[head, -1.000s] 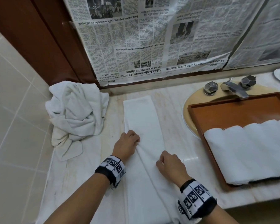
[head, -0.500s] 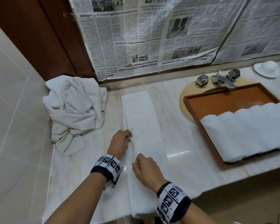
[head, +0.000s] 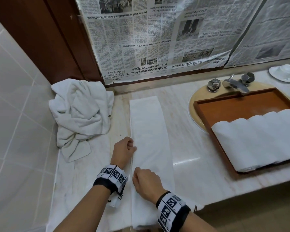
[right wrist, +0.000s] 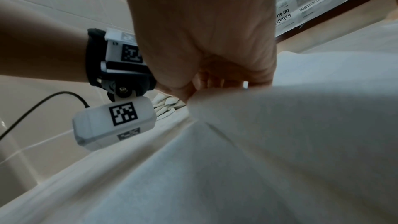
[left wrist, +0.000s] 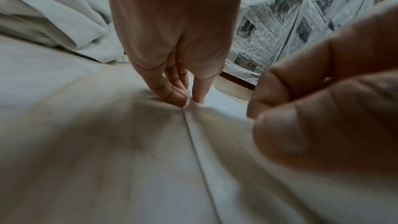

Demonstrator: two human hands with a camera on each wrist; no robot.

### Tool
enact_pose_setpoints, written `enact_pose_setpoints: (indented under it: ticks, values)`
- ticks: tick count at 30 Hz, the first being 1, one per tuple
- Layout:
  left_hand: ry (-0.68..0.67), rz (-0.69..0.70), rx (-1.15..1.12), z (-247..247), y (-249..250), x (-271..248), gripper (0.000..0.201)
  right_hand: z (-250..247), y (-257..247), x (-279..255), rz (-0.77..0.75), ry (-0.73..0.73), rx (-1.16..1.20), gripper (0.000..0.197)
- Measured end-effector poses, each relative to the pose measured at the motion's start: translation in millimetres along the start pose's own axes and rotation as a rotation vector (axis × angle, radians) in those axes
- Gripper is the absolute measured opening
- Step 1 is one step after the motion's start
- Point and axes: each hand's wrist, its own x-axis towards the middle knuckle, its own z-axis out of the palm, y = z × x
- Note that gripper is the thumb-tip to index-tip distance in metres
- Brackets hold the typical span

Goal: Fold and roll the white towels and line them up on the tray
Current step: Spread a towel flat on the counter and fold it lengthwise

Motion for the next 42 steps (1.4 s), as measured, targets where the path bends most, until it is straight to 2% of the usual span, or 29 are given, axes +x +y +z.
enact_pose_setpoints:
  ticks: [3, 5, 8, 11, 16, 21, 24, 26, 28, 30, 32, 34, 37, 39, 42]
  values:
    - [0.033, -0.019, 0.019, 0.1, -1.5, 0.4, 0.011, -8.2, 3.8, -4.5, -0.031, -0.064, 0.007, 0.027]
    - [0.055, -0.032, 0.04, 0.5, -0.8, 0.0, 0.009, -21.9, 12.4, -4.5, -0.063, -0.051, 0.005, 0.029]
    - [0.074, -0.034, 0.115, 2.5, 4.9, -3.5, 0.012, -48.5, 40.1, 10.8, -0.07, 0.107, 0.0, 0.027]
    - [0.02, -0.089, 0.241, 6.7, 11.3, -4.7, 0.026, -71.0, 74.8, 34.0, -0.003, 0.253, -0.077, 0.036]
    - [-0.03, -0.145, 0.349, 7.0, 19.5, 4.5, 0.02, -83.6, 106.8, 55.4, 0.041, 0.206, -0.206, 0.045]
    - [-0.041, -0.315, 0.294, 4.5, 19.9, 10.1, 0.018, -77.1, 118.2, 61.4, 0.053, 0.239, -0.198, 0.057]
    - [-0.041, -0.367, 0.287, 8.5, 23.7, 11.3, 0.012, -77.9, 115.8, 66.0, 0.064, 0.257, -0.213, 0.055]
    - [0.0, -0.292, 0.333, 14.0, 28.5, 12.3, 0.02, -79.0, 111.0, 71.0, 0.036, 0.269, -0.213, 0.055]
    - [0.042, -0.119, 0.362, 23.1, 33.6, 16.0, 0.041, -78.1, 105.5, 79.9, -0.019, 0.236, -0.227, 0.057]
    - [-0.02, -0.013, 0.409, 31.2, 40.6, 21.3, 0.051, -74.6, 99.7, 92.6, -0.071, 0.168, -0.259, 0.06]
    - [-0.126, -0.002, 0.505, 40.7, 40.6, 28.2, 0.052, -71.7, 98.3, 105.7, -0.108, 0.102, -0.287, 0.065]
    - [-0.174, -0.02, 0.594, 46.8, 32.7, 35.1, 0.057, -72.6, 104.0, 115.5, -0.114, 0.07, -0.292, 0.076]
    - [-0.146, -0.048, 0.633, 43.8, 20.4, 45.4, 0.066, -80.3, 117.4, 122.5, -0.098, 0.069, -0.3, 0.077]
    - [-0.14, -0.056, 0.616, 39.9, 18.3, 52.0, 0.066, -86.3, 125.7, 128.0, -0.095, 0.051, -0.304, 0.075]
    - [-0.132, -0.054, 0.591, 40.7, 22.3, 65.3, 0.063, -98.4, 134.9, 144.9, -0.109, 0.055, -0.324, 0.084]
